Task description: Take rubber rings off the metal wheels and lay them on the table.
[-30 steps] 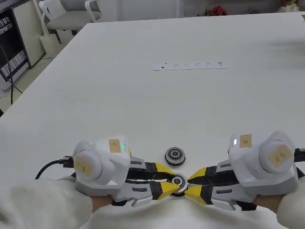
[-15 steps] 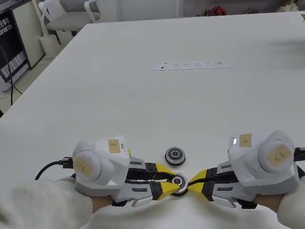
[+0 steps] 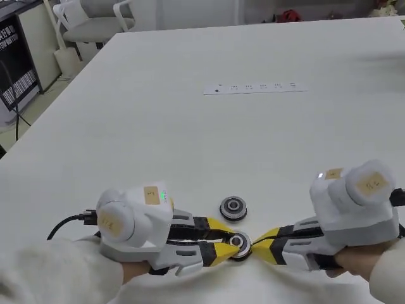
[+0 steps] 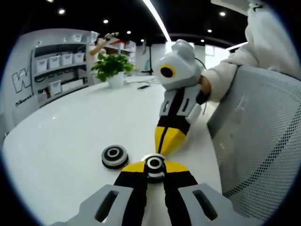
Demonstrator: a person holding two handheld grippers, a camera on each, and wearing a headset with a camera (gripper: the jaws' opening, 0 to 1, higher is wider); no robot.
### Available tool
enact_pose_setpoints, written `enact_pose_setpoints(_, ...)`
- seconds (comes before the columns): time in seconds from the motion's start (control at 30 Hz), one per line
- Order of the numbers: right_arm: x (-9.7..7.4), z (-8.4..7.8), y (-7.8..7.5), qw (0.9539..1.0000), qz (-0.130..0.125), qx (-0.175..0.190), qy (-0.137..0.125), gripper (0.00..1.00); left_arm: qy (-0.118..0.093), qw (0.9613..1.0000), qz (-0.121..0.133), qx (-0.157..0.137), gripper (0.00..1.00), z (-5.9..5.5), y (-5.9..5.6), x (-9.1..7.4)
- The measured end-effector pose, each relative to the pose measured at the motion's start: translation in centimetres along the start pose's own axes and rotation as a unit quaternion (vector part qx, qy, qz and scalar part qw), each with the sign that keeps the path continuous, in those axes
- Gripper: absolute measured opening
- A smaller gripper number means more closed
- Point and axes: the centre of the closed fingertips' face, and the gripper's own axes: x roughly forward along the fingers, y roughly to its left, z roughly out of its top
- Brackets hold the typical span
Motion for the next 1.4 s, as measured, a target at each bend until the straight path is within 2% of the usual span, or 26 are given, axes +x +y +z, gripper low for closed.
enact_pose_setpoints(0.2,-0.3,0.3,0.0,0.9995,0.016,0.019,-0.022,0.0,-0.001,1.0,0.0,-0.001,0.13,0.1,-0.1,0.0)
enact_pose_setpoints(0.4,0.0,0.4,0.0,0.9989,0.015,0.035,-0.027,0.0,-0.001,1.0,0.002,-0.001,0.13,0.1,0.0,-0.1)
enact_pose_setpoints(0.5,0.2,0.6,-0.2,0.9989,0.007,0.019,-0.043,0.0,-0.001,1.0,0.007,-0.004,0.13,0.0,0.2,-0.2)
enact_pose_setpoints(0.53,0.2,0.6,-0.2,0.9989,0.007,0.021,-0.041,0.0,-0.001,1.0,0.008,-0.005,0.13,0.0,0.3,-0.2)
enact_pose_setpoints(0.57,0.2,0.6,-0.2,0.9992,0.005,0.007,-0.04,0.0,-0.001,1.0,0.008,-0.004,0.13,0.0,0.3,-0.2)
enact_pose_setpoints(0.6,0.3,0.6,-0.2,0.9991,0.001,0.015,-0.04,0.0,-0.001,0.9999,0.009,-0.004,0.13,0.0,0.4,-0.2)
enact_pose_setpoints(0.63,0.4,0.5,-0.3,0.9993,0.008,0.02,-0.031,0.0,-0.001,1.0,0.008,-0.004,0.13,-0.1,0.5,-0.3)
enact_pose_setpoints(0.67,0.3,0.6,-0.4,0.9988,0.007,0.031,-0.036,0.0,-0.001,1.0,0.008,-0.005,0.13,-0.1,0.5,-0.3)
enact_pose_setpoints(0.73,0.2,0.6,-0.3,0.9989,0.01,0.024,-0.04,0.0,-0.001,1.0,0.009,-0.004,0.13,-0.2,0.6,-0.3)
enact_pose_setpoints(0.8,0.2,0.8,-0.3,0.9988,0.004,-0.028,-0.04,0.0,-0.001,1.0,0.009,-0.005,0.13,-0.3,0.7,-0.3)
enact_pose_setpoints(0.83,0.3,0.8,-0.2,0.999,0.001,-0.021,-0.038,0.0,-0.001,0.9999,0.009,-0.005,0.13,-0.3,0.7,-0.3)
enact_pose_setpoints(1.0,0.3,0.8,-0.2,0.999,-0.004,-0.033,-0.029,0.0,-0.001,0.9999,0.01,-0.006,0.13,-0.4,0.8,-0.3)
enact_pose_setpoints(1.23,0.1,1.0,-0.3,0.9986,0.004,0.035,-0.041,0.0,-0.001,0.9999,0.009,-0.005,0.13,-0.1,0.5,-0.2)
enact_pose_setpoints(1.37,-0.1,1.4,-0.3,0.9947,0.015,0.084,-0.057,0.0,-0.002,0.9999,0.009,-0.005,0.13,-0.1,0.5,-0.2)
enact_pose_setpoints(1.4,-0.2,1.8,-0.4,0.9936,0.015,0.088,-0.07,0.0,-0.002,0.9999,0.009,-0.005,0.13,-0.1,0.5,-0.2)
